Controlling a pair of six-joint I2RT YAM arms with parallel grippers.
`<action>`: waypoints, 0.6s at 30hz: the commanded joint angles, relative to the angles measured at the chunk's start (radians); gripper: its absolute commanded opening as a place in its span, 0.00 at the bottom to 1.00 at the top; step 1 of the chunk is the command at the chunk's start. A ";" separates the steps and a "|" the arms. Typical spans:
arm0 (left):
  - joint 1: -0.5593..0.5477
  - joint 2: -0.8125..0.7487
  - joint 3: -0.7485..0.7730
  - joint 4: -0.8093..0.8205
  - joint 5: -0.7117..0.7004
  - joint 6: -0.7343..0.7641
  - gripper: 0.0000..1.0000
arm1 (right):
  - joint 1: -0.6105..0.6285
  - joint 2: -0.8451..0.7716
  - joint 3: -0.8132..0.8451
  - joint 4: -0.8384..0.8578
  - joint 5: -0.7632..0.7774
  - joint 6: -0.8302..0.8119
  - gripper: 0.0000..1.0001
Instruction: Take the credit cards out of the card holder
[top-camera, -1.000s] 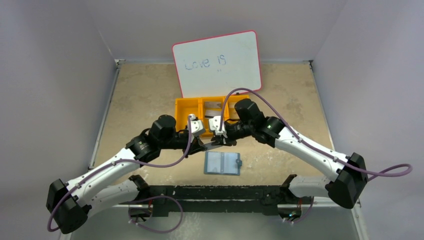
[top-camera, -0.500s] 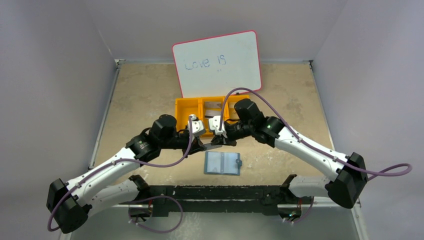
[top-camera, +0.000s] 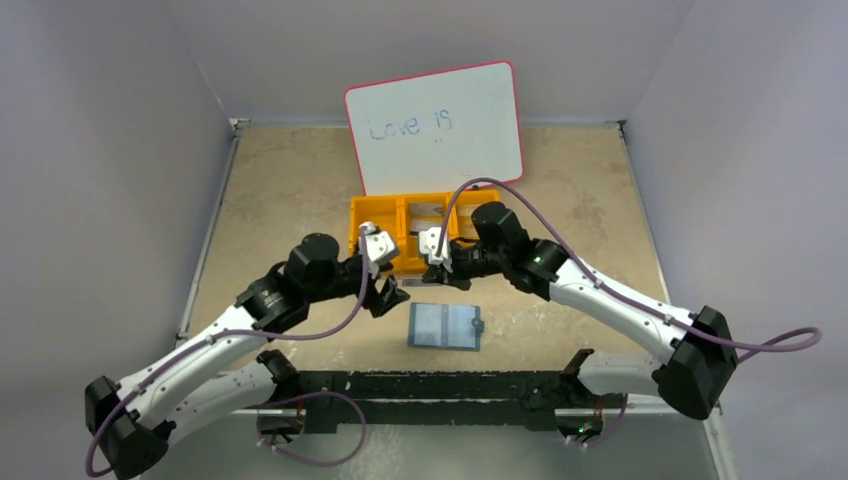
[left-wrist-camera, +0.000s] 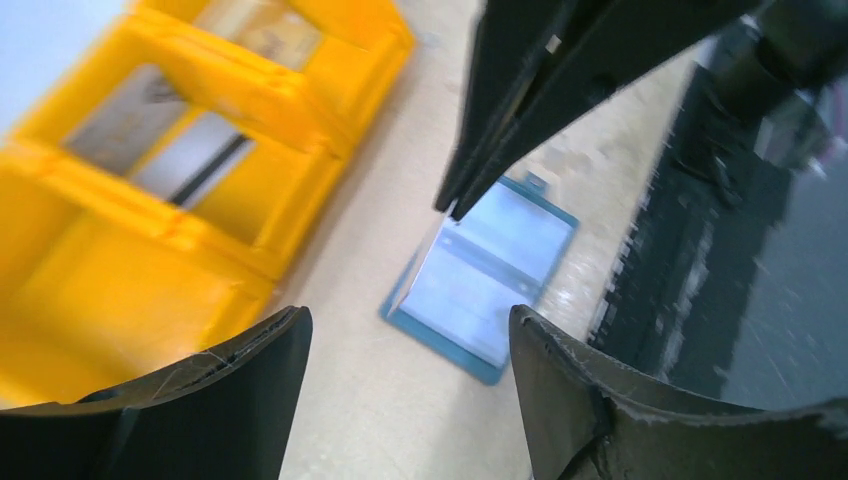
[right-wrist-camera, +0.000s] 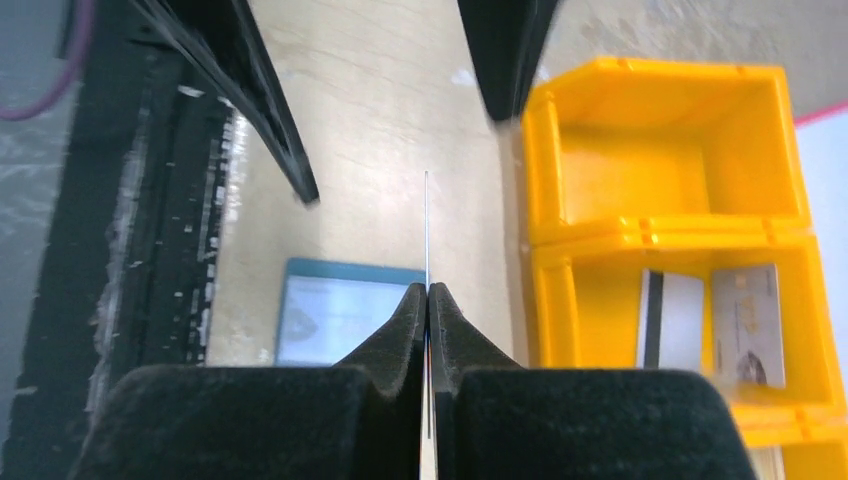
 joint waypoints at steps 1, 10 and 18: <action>0.000 -0.124 0.000 0.036 -0.356 -0.128 0.73 | -0.030 0.032 -0.011 0.128 0.172 0.060 0.00; 0.000 -0.206 -0.070 0.108 -0.501 -0.233 0.79 | -0.192 0.289 0.195 0.090 0.027 -0.110 0.00; -0.001 -0.167 -0.056 0.087 -0.458 -0.250 0.82 | -0.281 0.504 0.426 -0.075 -0.050 -0.239 0.00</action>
